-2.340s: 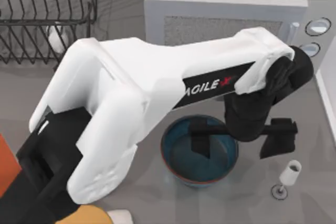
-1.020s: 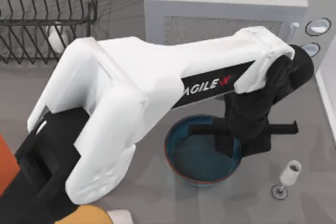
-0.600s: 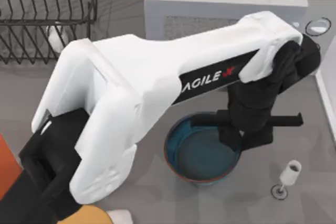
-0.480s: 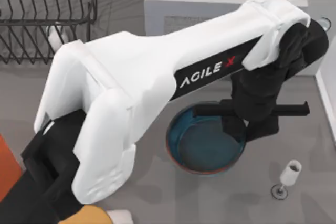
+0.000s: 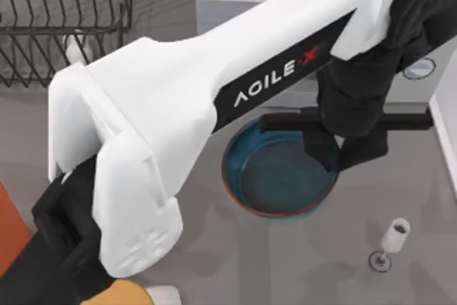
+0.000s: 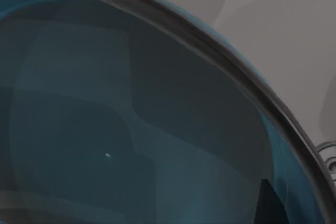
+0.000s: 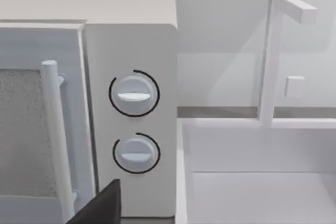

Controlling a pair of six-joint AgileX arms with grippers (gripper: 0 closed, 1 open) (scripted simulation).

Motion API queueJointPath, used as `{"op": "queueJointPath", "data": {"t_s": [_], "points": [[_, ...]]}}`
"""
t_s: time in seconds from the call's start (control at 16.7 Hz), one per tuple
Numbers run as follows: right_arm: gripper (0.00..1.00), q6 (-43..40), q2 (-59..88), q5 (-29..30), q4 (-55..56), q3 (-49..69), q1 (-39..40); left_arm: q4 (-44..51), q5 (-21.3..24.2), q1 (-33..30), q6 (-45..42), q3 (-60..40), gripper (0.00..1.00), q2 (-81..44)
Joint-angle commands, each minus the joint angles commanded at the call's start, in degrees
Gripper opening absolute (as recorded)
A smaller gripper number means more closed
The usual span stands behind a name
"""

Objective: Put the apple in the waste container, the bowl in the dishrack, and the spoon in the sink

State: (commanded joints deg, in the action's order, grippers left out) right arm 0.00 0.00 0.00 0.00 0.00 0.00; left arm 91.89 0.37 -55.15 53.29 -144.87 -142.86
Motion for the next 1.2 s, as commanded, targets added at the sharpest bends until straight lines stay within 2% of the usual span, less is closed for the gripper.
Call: {"op": "queueJointPath", "data": {"t_s": [0.3,0.6,0.84,1.2], "points": [[1.00,0.00,0.00,0.00,0.00,0.00,0.00,-1.31,-0.13,0.59,-0.46,0.64,0.00,1.91],[1.00,0.00,0.00,0.00,0.00,0.00,0.00,-12.00,-0.57,6.24,-5.11,8.26,0.00,16.73],[1.00,0.00,0.00,0.00,0.00,0.00,0.00,-27.04,-0.37,16.49,-13.08,21.42,0.00,38.36],[1.00,0.00,0.00,0.00,0.00,0.00,0.00,-51.28,2.83,36.52,-29.37,45.80,0.00,69.18]]}}
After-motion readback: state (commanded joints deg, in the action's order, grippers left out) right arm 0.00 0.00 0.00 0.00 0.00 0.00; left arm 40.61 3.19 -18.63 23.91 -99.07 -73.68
